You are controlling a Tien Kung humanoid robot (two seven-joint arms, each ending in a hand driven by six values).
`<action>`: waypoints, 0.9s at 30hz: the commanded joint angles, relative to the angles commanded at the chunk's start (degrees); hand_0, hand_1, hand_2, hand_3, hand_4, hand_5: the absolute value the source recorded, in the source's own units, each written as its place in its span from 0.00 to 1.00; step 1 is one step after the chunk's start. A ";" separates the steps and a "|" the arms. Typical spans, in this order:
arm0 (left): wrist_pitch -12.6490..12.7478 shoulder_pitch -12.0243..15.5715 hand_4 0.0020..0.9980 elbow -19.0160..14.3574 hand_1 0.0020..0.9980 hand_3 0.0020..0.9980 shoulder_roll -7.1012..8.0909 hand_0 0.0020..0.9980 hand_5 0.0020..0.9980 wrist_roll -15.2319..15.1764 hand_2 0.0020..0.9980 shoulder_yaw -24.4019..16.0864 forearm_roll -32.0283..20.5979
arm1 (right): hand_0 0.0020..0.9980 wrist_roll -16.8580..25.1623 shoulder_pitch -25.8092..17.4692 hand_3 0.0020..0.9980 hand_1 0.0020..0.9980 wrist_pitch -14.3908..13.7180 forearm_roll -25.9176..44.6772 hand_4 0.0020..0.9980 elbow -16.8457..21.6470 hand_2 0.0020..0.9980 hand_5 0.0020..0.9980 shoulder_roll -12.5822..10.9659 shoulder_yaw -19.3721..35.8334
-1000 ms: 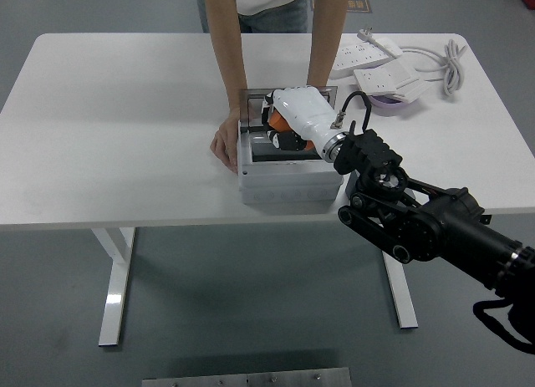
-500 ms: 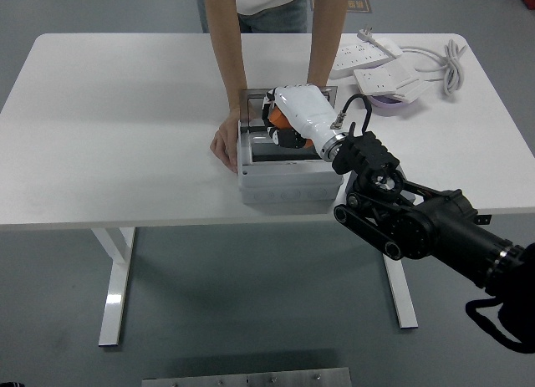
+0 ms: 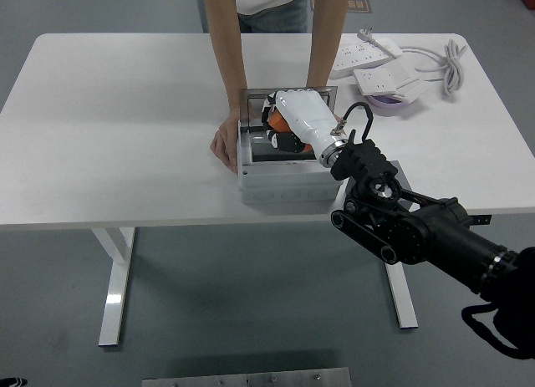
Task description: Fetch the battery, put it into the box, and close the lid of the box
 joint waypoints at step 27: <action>-0.13 -0.07 0.86 0.02 0.90 0.83 -0.01 0.83 0.56 0.01 0.87 -0.14 0.27 | 0.18 2.81 -1.08 0.45 0.25 1.03 6.64 0.19 -2.93 0.32 0.00 0.47 1.16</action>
